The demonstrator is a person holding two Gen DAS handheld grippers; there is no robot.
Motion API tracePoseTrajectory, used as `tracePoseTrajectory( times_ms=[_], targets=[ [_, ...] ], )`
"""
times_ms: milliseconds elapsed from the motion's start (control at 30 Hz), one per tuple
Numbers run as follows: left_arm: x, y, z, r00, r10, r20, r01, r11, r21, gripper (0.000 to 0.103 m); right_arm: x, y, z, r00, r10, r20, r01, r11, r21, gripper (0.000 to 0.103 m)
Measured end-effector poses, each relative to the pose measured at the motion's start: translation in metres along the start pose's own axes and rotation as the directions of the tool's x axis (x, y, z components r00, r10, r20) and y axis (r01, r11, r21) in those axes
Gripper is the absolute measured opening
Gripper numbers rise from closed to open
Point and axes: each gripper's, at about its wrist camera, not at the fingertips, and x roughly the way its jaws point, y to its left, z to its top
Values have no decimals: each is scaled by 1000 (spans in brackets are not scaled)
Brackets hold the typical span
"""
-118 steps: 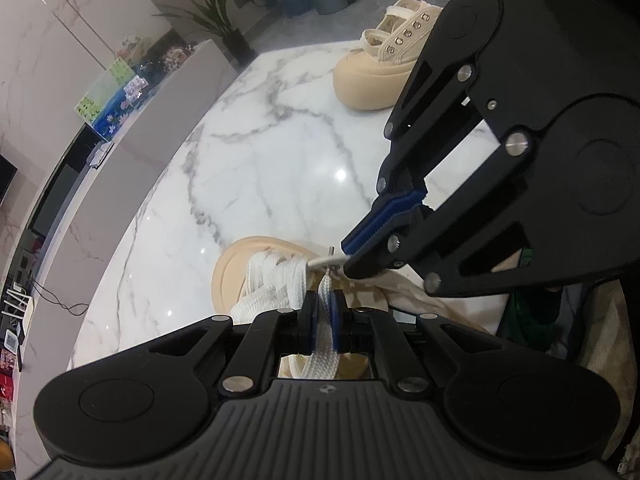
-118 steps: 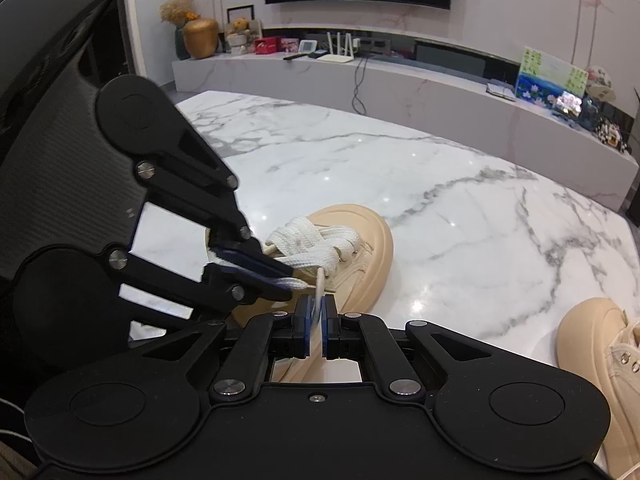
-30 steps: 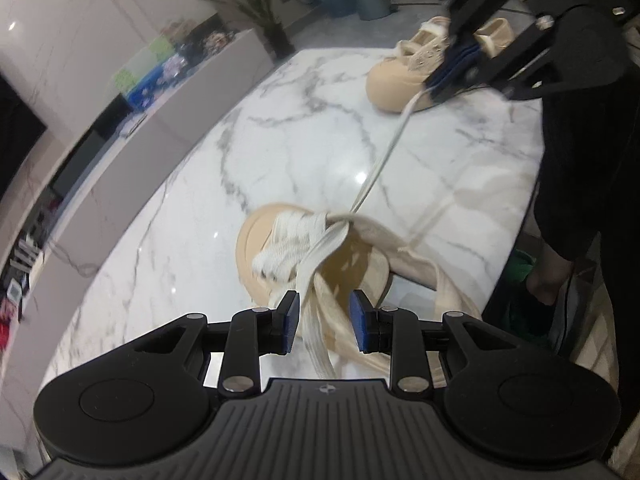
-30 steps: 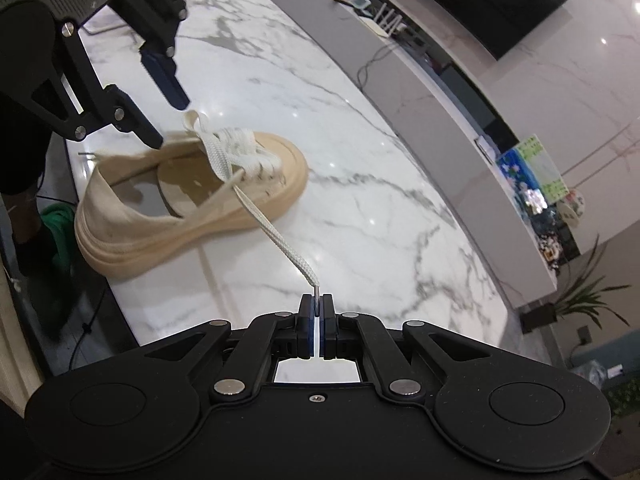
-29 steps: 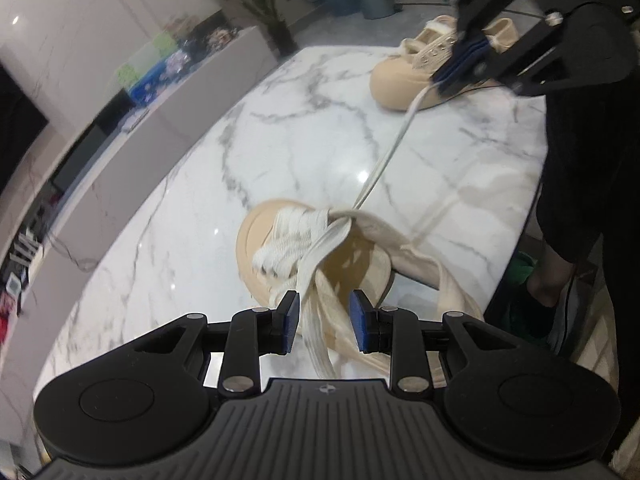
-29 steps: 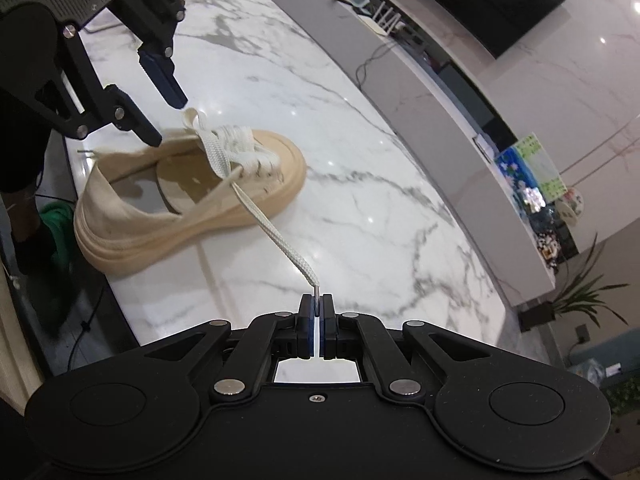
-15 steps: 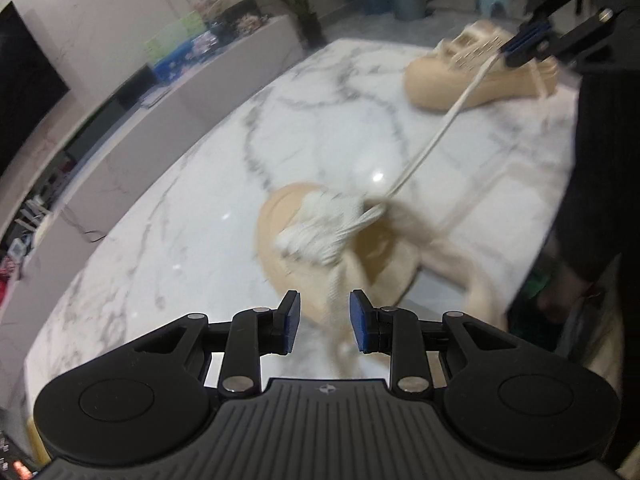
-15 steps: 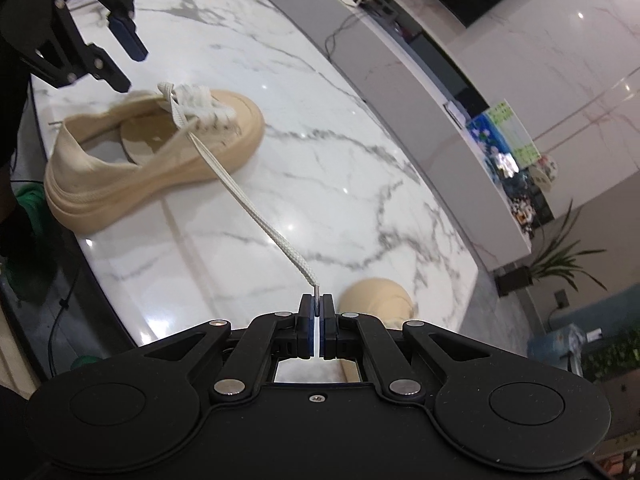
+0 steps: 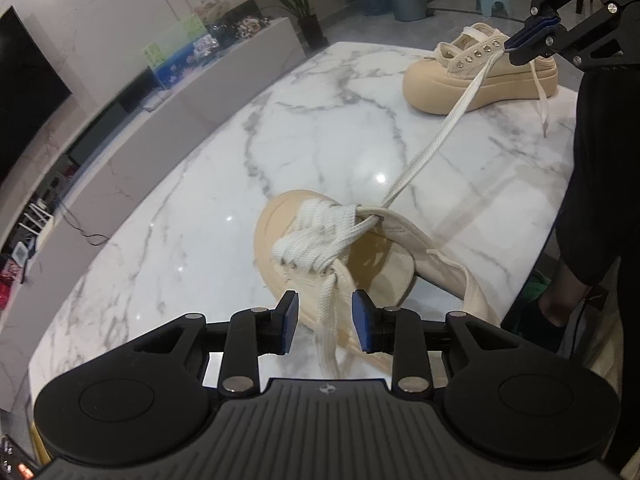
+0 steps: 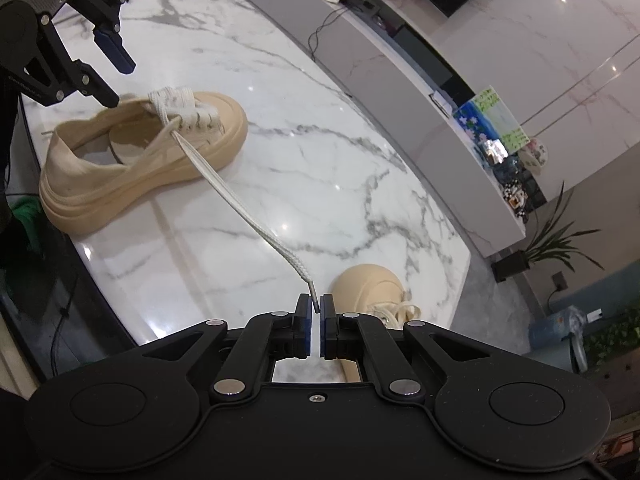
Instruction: Lace up shoes with both hands
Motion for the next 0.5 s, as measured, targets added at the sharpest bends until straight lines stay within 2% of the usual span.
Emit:
tracePoseTrajectory(
  times_ms=[167,367,433,500],
  targets=[
    [-16,6,2,999,-12,39,16,996,-93,32,-4,-1,7,999,-16,44,13,998,62,1],
    [-32,12,4,997,33,68,-19,979,-201,43,-10,-2,22,992,3,123,-26,982,185,4],
    [-36,15,4,996,59,72,-40,968,-246,47,-12,-3,26,989,17,149,-53,968,244,9],
    [-41,18,5,993,90,72,-66,957,-284,50,-15,-3,29,984,33,177,-86,950,301,28]
  ],
)
